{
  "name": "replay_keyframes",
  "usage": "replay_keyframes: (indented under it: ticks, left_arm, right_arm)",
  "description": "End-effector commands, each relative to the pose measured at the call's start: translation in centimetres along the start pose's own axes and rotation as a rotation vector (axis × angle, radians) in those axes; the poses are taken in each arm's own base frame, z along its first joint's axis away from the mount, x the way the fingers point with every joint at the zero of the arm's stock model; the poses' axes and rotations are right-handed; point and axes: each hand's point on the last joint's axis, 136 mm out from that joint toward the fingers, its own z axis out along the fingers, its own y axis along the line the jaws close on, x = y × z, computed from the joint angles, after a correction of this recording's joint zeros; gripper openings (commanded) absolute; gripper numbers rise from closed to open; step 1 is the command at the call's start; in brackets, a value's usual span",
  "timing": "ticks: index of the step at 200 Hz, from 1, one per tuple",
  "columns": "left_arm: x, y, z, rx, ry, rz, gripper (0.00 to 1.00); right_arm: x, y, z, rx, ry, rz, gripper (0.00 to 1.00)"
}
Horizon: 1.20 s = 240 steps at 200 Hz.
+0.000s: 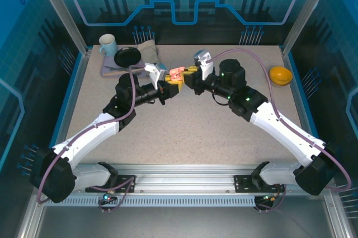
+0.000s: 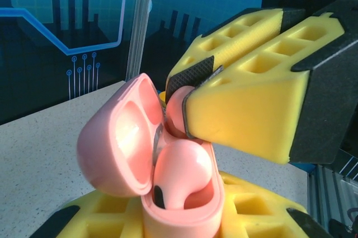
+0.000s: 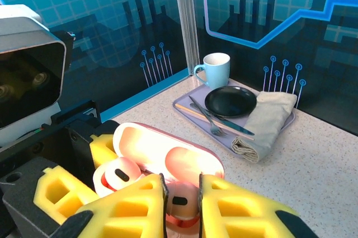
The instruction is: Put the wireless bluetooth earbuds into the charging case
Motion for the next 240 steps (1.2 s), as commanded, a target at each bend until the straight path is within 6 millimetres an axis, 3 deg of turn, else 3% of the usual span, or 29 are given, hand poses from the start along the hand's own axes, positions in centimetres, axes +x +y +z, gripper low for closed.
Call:
replay_keyframes:
  ticks: [1,109,197,240]
  left_arm:
    - [-2.9,-0.4,-0.5,-0.002,-0.078,0.058,0.00]
    - [-2.2,-0.4,-0.3,0.009,-0.069,0.048,0.00]
    - [-1.9,-0.3,-0.3,0.011,-0.064,0.043,0.00]
    - [-1.9,-0.3,-0.2,0.010,-0.062,0.046,0.00]
  right_arm:
    - [0.2,0.5,-0.5,-0.016,-0.005,0.013,0.18]
    - [-1.4,1.7,-0.3,-0.031,-0.032,0.015,0.36]
    - [-3.9,1.4,-1.1,0.005,-0.091,0.016,0.41]
    - [-3.9,1.3,-0.9,0.005,-0.092,0.029,0.44]
